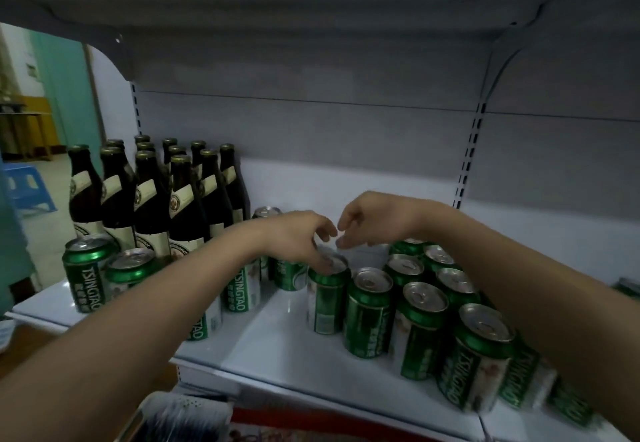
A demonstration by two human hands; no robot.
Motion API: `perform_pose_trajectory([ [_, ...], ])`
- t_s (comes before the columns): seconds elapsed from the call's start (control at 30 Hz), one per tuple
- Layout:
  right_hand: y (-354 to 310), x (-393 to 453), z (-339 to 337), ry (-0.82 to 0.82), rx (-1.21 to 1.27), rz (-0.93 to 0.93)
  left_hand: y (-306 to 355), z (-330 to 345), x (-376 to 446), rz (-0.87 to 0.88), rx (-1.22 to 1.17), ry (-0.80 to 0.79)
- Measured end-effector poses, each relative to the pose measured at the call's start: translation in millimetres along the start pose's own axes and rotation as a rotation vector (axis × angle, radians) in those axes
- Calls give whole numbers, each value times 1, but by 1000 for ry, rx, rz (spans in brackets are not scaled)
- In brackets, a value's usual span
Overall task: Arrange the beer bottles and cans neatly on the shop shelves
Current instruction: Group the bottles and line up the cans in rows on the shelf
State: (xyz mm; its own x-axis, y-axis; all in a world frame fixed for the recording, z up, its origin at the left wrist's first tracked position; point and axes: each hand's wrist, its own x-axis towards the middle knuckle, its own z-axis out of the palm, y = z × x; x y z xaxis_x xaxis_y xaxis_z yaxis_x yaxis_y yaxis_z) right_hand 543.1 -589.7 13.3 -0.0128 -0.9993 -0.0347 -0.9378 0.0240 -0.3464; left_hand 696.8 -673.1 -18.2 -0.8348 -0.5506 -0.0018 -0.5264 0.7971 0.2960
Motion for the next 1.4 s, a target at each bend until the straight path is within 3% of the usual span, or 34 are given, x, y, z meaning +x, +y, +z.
perform_pose_trajectory([
  [0.2, 8, 1, 32, -80, -146, 23, 3, 16, 11, 37, 24, -39],
  [0.47, -8, 21, 55, 156, -70, 13, -20, 8, -4, 26, 16, 45],
  [0.83, -30, 35, 70, 165, 93, -107, -52, 0, -11, -85, 80, 22],
  [1.03, 8, 1, 17, 250, 303, -52, -6, 4, -1, 64, 3, 216],
  [1.2, 44, -43, 0, 141, 178, -38, 19, 33, 6, 128, -186, 84],
  [1.4, 49, -55, 23, 7, -188, 10, 20, 56, 8, 115, -312, 28],
])
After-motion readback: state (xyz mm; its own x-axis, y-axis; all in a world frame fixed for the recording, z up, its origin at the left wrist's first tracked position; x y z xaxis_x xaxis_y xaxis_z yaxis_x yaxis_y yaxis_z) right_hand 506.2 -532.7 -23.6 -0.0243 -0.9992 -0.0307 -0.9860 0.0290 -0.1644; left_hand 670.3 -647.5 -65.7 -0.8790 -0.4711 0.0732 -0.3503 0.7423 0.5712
